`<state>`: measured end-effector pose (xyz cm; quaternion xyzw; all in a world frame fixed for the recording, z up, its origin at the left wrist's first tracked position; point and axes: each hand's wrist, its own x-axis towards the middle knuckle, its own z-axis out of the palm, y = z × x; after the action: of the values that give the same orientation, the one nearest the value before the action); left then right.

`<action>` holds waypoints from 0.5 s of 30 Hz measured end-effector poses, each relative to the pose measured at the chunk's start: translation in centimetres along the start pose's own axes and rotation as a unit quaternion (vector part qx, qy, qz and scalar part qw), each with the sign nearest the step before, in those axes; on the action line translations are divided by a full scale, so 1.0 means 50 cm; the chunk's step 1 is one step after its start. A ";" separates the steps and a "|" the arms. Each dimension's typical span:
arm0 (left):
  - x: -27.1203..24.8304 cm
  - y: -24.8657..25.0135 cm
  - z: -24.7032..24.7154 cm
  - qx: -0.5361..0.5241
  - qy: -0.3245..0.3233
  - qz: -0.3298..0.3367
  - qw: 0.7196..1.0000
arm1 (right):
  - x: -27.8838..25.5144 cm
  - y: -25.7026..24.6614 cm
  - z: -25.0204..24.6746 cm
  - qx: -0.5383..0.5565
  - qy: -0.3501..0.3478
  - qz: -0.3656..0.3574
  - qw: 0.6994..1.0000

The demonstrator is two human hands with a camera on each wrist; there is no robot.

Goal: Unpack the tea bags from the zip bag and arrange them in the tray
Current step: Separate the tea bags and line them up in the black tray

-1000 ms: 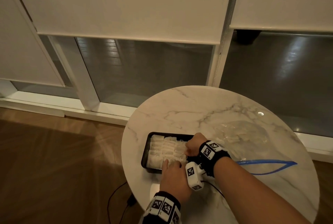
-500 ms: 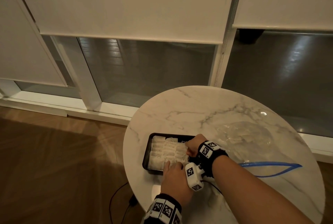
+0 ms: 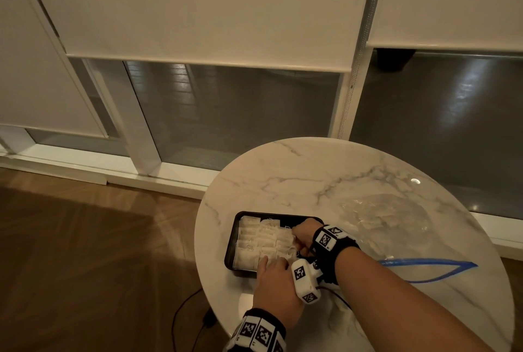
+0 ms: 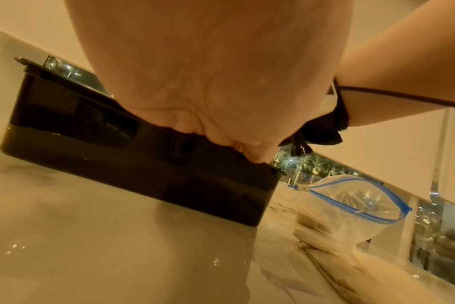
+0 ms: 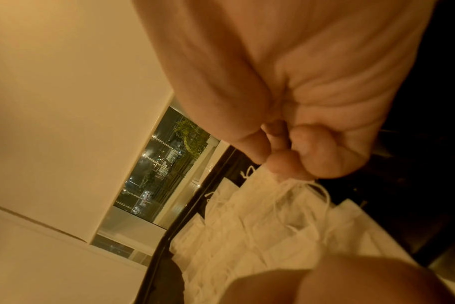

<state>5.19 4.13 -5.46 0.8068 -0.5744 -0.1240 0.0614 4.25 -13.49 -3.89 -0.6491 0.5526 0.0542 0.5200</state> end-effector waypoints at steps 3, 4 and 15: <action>-0.002 0.000 -0.004 0.003 -0.001 -0.004 1.000 | 0.019 0.004 0.012 -0.009 0.006 0.024 1.000; -0.002 0.000 -0.004 0.002 -0.004 -0.004 1.000 | 0.020 0.005 0.013 -0.005 0.005 0.026 1.000; 0.002 0.001 0.001 0.003 0.007 -0.011 1.000 | -0.010 -0.021 -0.018 -0.034 0.017 -0.066 0.997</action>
<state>5.18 4.00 -5.52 0.8143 -0.5651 -0.1173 0.0619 4.40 -13.97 -2.53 -0.7023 0.5150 0.0274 0.4907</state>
